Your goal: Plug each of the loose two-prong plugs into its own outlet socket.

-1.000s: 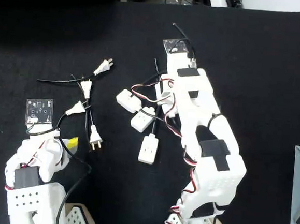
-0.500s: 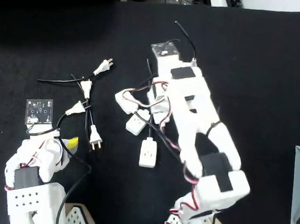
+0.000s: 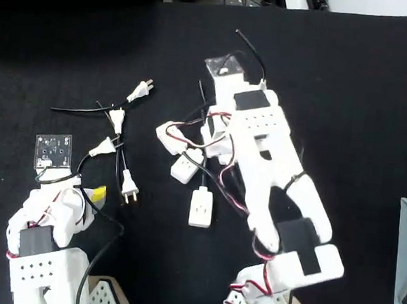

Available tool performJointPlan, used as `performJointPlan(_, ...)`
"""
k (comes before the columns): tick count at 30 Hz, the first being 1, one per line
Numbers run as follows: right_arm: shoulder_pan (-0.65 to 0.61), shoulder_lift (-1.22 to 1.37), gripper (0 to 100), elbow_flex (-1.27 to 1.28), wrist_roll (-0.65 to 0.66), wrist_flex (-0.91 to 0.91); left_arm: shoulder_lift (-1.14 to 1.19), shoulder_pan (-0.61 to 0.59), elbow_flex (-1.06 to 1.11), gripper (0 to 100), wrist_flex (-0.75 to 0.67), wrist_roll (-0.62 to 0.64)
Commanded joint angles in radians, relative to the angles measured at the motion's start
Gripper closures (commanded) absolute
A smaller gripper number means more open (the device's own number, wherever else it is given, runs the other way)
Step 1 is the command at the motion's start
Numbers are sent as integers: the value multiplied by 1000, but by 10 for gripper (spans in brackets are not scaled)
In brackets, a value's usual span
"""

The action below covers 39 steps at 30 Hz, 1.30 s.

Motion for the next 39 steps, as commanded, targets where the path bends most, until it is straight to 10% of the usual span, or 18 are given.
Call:
performJointPlan(1, 12, 25, 804, 36, 3, -97, -11, -12, -8, 693, 2, 3)
performJointPlan(21, 75, 189, 848, 90, 6, -371, -11, -12, -8, 693, 2, 3)
performJointPlan(24, 94, 143, 981, 67, 6, -371, -11, -12, -7, 693, 0, 3)
performJointPlan(39, 112, -369, 987, 65, -18, -189, -11, -12, -1, 694, -5, 3)
